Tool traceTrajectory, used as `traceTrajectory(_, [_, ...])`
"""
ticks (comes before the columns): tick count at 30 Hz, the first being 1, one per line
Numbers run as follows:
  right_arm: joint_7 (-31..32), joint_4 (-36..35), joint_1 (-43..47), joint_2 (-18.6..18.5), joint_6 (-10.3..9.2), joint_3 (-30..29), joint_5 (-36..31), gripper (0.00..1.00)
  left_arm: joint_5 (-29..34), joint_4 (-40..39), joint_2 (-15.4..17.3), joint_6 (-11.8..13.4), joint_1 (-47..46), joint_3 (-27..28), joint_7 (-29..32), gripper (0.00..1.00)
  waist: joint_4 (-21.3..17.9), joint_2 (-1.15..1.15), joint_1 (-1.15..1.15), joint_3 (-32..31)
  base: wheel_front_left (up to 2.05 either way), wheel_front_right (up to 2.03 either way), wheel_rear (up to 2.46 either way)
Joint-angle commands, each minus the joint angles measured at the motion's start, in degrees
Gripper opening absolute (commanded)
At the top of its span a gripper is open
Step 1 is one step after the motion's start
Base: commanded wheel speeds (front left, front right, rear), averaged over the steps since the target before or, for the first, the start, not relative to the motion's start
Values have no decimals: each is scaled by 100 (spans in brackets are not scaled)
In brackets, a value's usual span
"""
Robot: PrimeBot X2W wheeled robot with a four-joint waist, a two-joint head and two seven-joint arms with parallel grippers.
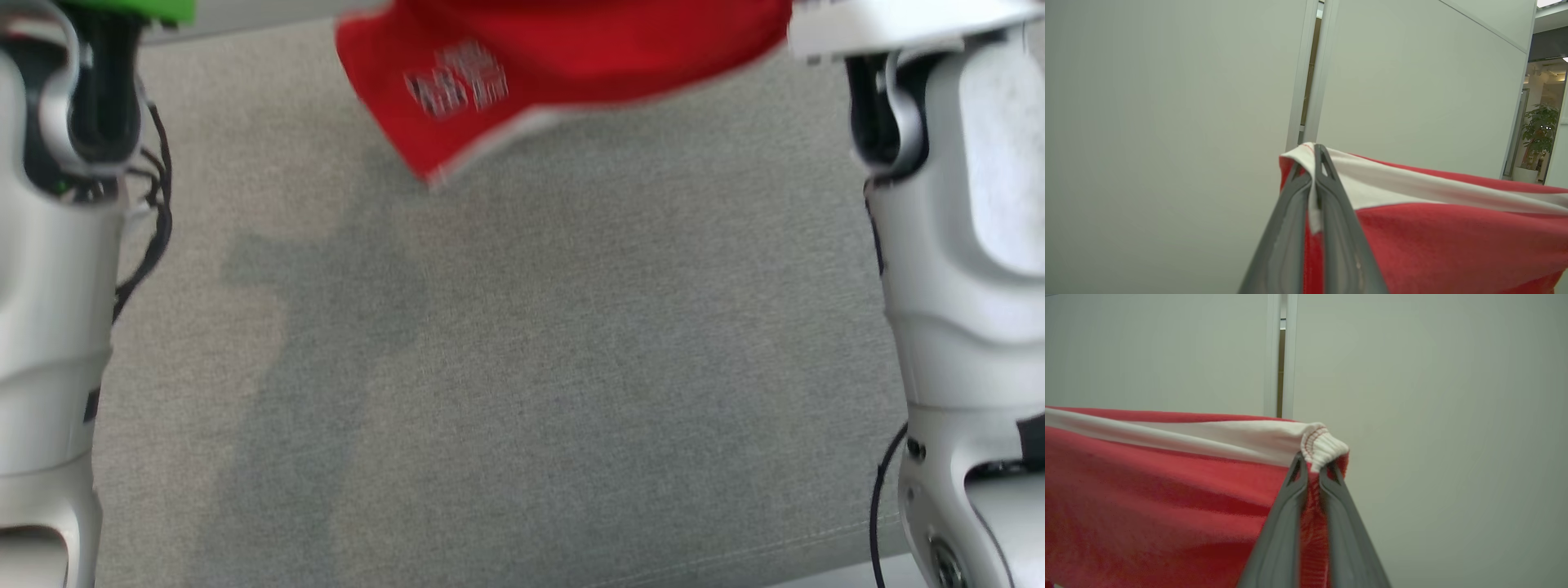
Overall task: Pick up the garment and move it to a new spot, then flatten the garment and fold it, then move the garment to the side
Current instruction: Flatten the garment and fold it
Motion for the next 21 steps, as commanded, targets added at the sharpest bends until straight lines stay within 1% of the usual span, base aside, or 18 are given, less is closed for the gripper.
traceTrajectory(1, [-56,235,-232,3,-13,-115,-83,0,29,187,-50,-47,-210,63,-189,0,111,0,0,726,0,0,0])
traceTrajectory(2, [-79,353,-430,27,-13,-182,-155,0,38,319,-120,-83,-349,83,-351,0,142,0,0,837,0,0,0])
traceTrajectory(4, [-81,218,-598,51,-13,-299,-280,0,14,500,-244,-173,-461,108,-630,0,201,0,0,1032,0,0,0])
traceTrajectory(7, [-76,85,-297,85,-12,-153,-302,0,-3,669,-377,-361,-290,33,-914,0,284,0,0,1225,0,0,0])
traceTrajectory(11, [-79,-6,244,77,-11,176,-182,0,-27,698,-516,-572,252,-25,-1141,0,331,0,0,1298,0,0,0])
traceTrajectory(14, [-80,-88,753,77,-11,351,-115,0,38,538,-585,-673,835,-35,-1218,0,329,0,0,1287,0,0,0])
traceTrajectory(17, [-80,-232,1194,82,-11,394,3,0,147,246,-581,-732,1377,32,-1254,0,303,0,0,1217,0,0,0])
traceTrajectory(19, [-80,-366,1497,79,-11,389,112,0,271,-61,-564,-760,1744,155,-1254,0,274,0,0,1139,0,0,0])
traceTrajectory(21, [-80,-548,1796,81,-11,386,264,0,343,-408,-617,-771,2173,347,-1256,0,245,0,0,1023,0,0,0])
